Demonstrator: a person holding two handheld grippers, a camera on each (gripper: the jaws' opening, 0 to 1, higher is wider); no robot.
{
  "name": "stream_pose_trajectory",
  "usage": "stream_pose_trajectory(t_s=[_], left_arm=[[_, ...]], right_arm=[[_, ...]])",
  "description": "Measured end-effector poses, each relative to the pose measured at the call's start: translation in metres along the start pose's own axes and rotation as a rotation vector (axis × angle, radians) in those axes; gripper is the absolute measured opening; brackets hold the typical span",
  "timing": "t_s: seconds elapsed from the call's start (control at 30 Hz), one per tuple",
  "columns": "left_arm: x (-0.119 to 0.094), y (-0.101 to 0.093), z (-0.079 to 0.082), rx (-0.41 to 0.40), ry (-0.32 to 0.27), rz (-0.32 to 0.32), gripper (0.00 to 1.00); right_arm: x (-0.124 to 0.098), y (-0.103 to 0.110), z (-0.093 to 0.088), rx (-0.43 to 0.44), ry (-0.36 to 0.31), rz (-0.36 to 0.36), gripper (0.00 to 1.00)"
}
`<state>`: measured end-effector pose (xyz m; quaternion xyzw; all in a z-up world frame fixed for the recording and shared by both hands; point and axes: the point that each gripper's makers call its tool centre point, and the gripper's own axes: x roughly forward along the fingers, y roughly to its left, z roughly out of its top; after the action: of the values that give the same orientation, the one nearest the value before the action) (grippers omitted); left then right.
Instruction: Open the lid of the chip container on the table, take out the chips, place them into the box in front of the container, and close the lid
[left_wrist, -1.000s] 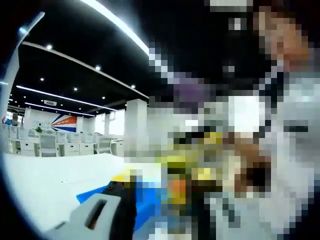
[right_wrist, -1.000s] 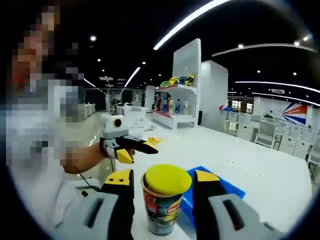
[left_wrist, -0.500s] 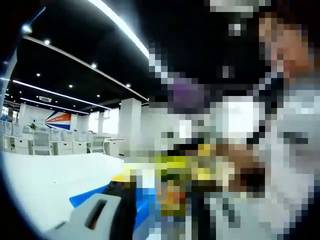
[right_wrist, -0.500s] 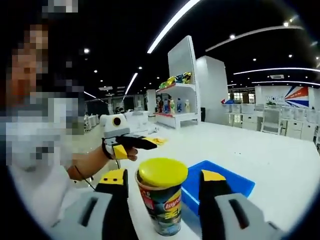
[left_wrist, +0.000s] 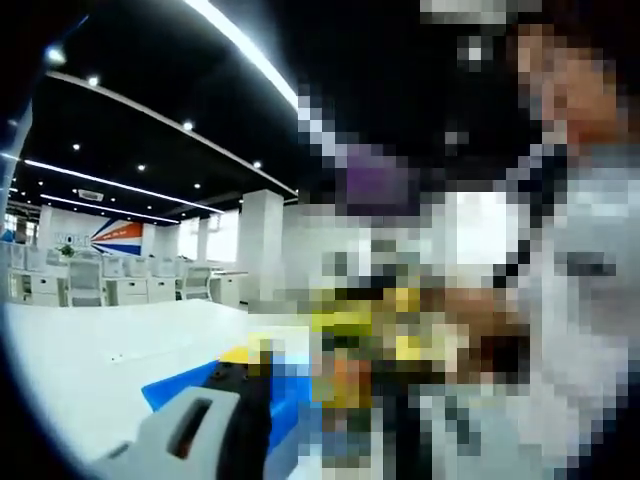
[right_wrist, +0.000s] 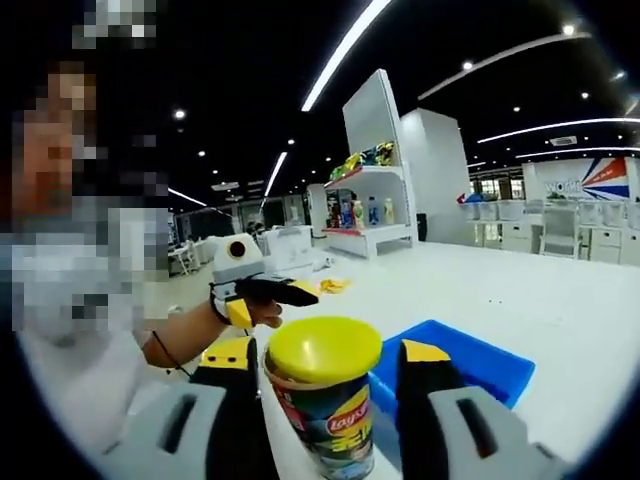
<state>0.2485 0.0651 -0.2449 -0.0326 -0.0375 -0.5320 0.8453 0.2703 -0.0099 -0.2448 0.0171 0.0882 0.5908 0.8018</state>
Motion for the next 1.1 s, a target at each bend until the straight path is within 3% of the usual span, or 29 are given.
stream_pose_trajectory(t_s=[0.4,1.1], left_arm=[[-0.004,0.004,-0.006,-0.005,0.010,0.014,0.43],[-0.005,0.006,-0.010,0.002,0.016,0.018,0.43]], right_arm=[[0.000,0.003,0.000,0.006,-0.007,0.010,0.44],[-0.002,0.010,-0.004,-0.125,0.023,-0.008,0.44]])
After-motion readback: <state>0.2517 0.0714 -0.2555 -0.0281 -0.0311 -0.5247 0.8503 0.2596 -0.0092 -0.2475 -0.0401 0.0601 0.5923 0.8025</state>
